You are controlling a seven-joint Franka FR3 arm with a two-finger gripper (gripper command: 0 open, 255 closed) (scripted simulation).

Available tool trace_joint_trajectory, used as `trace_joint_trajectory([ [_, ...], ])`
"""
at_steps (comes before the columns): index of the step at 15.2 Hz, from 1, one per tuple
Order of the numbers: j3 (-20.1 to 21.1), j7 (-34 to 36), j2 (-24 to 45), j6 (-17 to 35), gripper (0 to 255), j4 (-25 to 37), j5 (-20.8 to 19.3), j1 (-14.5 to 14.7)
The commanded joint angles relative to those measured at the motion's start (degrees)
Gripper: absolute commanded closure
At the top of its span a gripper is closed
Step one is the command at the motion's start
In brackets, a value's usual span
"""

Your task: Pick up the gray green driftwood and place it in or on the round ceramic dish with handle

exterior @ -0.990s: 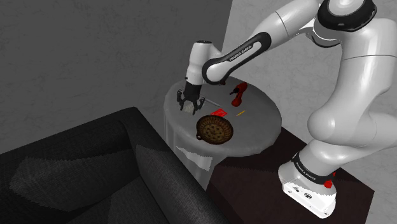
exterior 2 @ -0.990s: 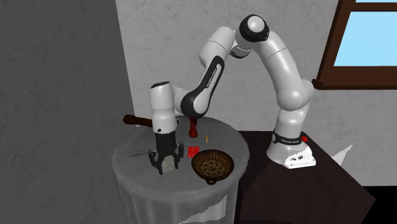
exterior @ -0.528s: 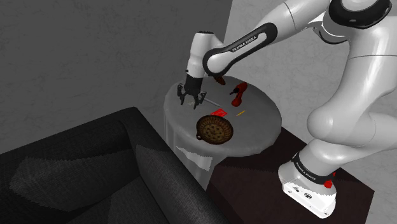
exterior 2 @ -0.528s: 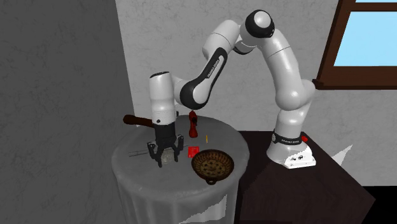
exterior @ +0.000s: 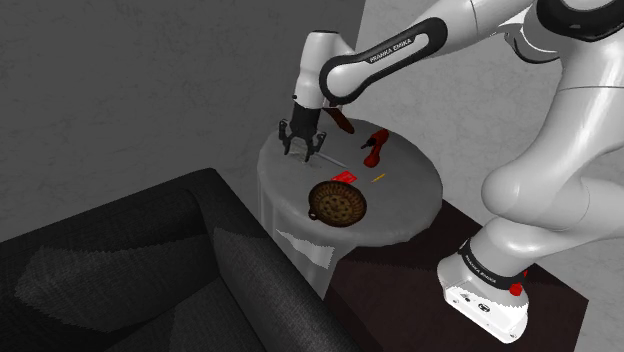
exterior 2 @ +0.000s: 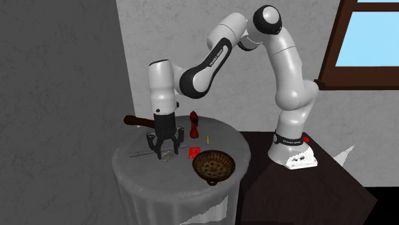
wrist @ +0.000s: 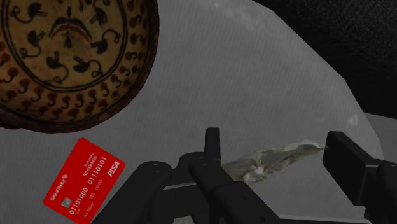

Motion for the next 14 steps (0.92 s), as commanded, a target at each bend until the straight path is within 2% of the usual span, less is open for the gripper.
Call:
trace_joint_trajectory([
  [1,1.5,-0.4,-0.9,-1.2,255,0.3,1.1,-1.2],
  [4,3.0,-0.8,-1.7,-2.3,255,0.6,2.1,-2.3],
  [7,10.9,-1.1,-6.4,0.8,255,-7.2,5.6,-10.4],
  [8,8.2,-0.9,-4.9,-0.2,255,-4.6,4.4,-7.5],
  [9,8.2,-0.9,-4.9,-0.2,0,-4.6,4.4,-7.5],
  [10,9.2,-6.4,-2.7,2.5,0,-5.2,3.3,-10.3],
  [12,10.1,-17.1,3.5,6.4,0,-4.9,0.7,-14.1],
  [13,10.1,-22.5,7.2,7.5,0,-4.0,-0.6,-15.2],
  [14,10.1,-23.4,8.0,7.6,0,-3.8,-1.0,-15.4],
])
